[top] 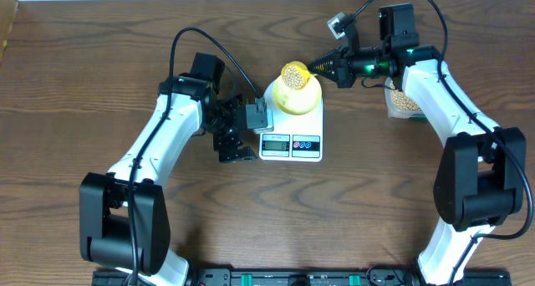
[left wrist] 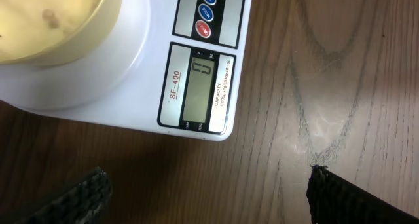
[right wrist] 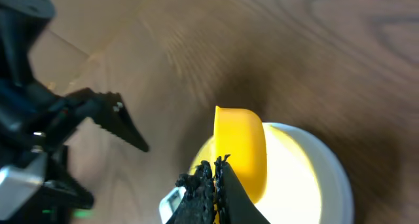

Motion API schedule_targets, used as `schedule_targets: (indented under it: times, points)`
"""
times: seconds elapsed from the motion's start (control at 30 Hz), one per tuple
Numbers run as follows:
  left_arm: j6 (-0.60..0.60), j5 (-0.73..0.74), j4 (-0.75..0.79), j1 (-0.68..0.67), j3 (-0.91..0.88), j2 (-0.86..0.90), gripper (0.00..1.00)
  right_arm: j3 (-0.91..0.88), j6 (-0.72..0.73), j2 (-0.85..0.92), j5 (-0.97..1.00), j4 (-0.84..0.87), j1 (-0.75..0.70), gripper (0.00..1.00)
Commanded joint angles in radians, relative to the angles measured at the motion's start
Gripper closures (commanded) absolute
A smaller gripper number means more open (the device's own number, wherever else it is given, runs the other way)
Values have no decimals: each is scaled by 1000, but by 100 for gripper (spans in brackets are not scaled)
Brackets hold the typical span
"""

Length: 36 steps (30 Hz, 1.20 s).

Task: Scoop item into bowl and weigh 50g on scale
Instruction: 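Carry the scoop over the yellow bowl and tip the soybeans in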

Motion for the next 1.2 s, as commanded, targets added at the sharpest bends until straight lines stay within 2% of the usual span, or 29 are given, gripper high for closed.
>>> schedule_targets:
  times: [0.0,0.17,0.8,1.17]
  points:
    - [10,16,-5,5,-2,6,3,8,-82,1,61,4,8,99]
    - [9,16,-5,4,-2,6,2,8,-157,-5,60,16,8,99]
    - [10,16,-4,5,-2,6,3,8,-282,-172,130,-27,9,99]
    - [10,16,-5,4,-2,6,3,8,-459,-202,351,-107,107,99]
